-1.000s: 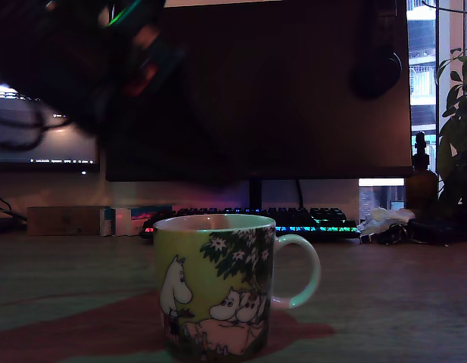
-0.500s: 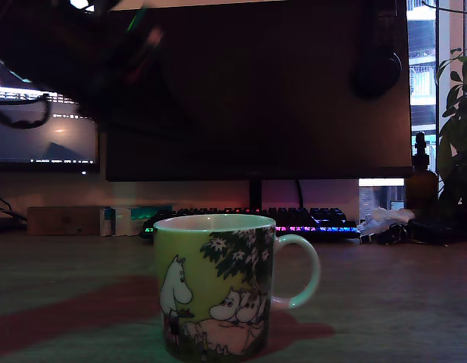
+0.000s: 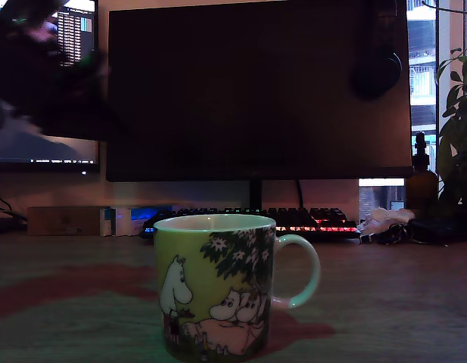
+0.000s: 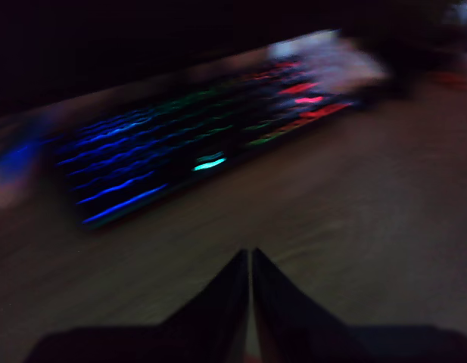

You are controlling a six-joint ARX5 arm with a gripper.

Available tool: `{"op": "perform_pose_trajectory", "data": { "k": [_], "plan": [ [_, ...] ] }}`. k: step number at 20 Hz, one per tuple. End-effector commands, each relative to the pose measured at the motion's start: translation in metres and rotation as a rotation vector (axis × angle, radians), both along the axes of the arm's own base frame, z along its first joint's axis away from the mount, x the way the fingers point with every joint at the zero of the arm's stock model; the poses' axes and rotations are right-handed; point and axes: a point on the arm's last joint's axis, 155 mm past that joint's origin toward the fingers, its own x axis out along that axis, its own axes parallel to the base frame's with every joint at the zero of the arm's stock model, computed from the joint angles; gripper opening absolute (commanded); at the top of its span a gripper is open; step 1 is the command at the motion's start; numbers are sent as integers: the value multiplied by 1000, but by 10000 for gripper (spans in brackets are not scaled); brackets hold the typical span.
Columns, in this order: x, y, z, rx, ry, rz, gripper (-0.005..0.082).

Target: Pick up the coffee capsules on the table and drop them inside the coffee cup

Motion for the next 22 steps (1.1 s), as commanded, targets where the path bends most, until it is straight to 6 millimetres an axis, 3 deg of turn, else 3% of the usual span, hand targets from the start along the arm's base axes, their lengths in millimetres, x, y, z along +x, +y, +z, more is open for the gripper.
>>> {"op": "perform_pose_trajectory", "data": {
  "k": [1,6,11,22],
  "plan": [
    [-1,18,-14,-17,33,49,-22],
    [5,79,-5,-53,-1,220,-22],
    [-10,123,7,-86,-56,348,-22],
    [-58,127,36,-182,-100,395,-22]
  ]
}}
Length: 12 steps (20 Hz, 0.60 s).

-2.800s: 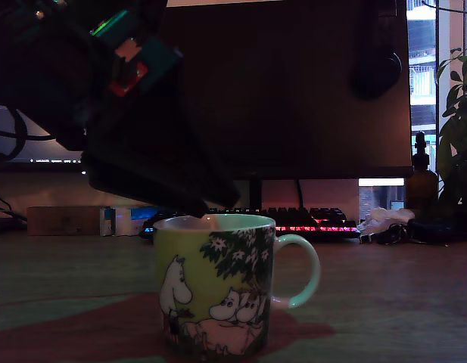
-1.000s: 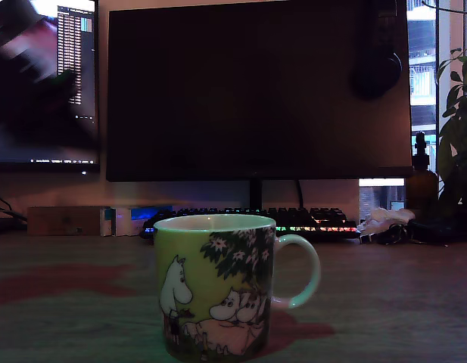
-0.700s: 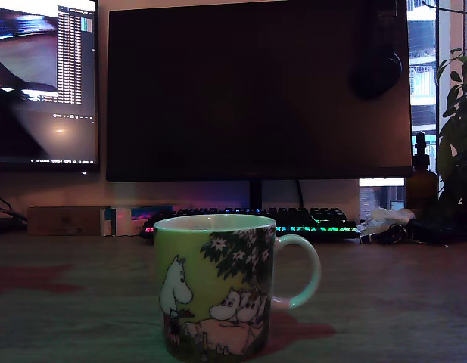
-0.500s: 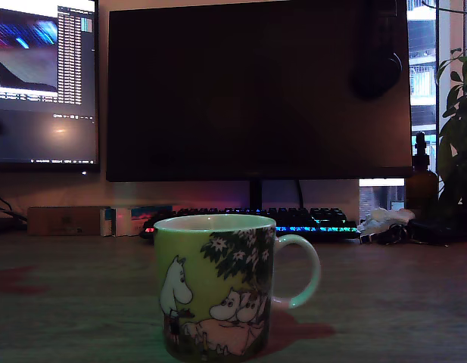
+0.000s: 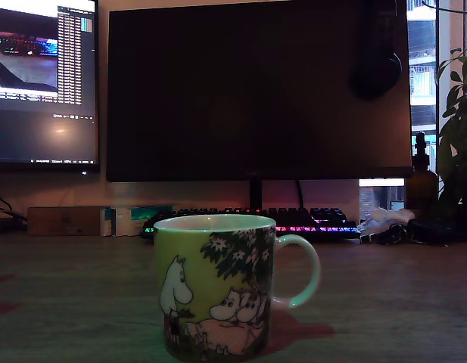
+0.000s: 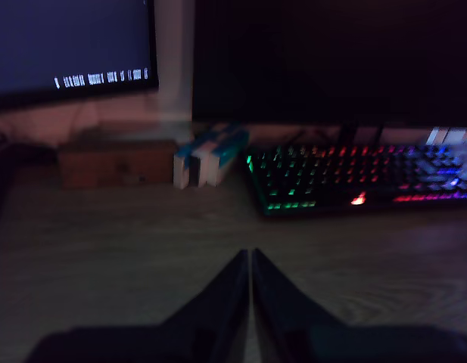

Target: Pick up the coffee capsules on the table and drop them inside the coffee cup

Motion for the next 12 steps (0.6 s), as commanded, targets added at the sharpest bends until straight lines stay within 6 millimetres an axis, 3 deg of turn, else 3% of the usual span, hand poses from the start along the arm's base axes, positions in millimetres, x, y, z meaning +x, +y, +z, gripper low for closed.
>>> {"op": "perform_pose_trajectory", "data": {
  "k": [1,7,12],
  "plan": [
    [-6,4,-6,-10,17,34,-22],
    [-28,9,14,-6,-56,102,-22],
    [-37,-5,24,-10,-97,51,-22]
  ]
}}
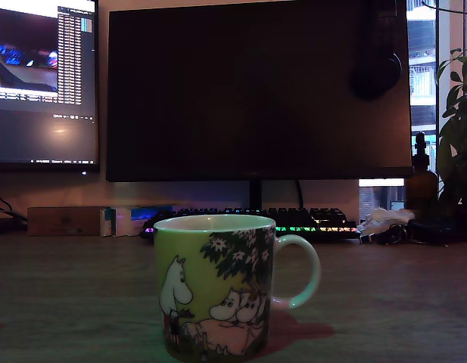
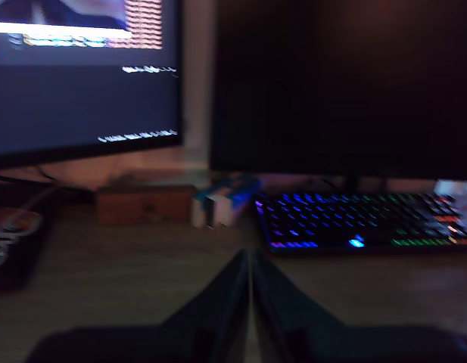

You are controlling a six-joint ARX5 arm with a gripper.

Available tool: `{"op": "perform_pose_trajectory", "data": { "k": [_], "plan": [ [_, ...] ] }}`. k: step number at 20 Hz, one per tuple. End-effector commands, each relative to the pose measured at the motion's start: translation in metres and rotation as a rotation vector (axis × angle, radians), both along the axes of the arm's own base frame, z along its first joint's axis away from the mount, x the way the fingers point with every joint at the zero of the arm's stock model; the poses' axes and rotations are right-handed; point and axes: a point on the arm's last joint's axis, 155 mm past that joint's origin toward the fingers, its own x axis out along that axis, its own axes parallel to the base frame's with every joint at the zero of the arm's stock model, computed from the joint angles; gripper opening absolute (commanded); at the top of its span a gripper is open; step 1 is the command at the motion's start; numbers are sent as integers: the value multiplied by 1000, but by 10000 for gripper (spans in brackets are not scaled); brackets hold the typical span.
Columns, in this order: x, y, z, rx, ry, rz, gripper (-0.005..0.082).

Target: Pick up the coffee capsules on the table and drop them inside the coffee cup

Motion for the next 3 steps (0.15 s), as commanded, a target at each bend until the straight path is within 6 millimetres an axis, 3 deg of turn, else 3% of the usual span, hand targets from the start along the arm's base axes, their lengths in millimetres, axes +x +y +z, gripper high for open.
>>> {"op": "perform_pose_trajectory", "data": {
  "k": [1,3],
  "plan": [
    [-1,-3,-4,-4,1,-13,-22],
    [-1,-5,-4,-4,0,-21,-22]
  ]
}}
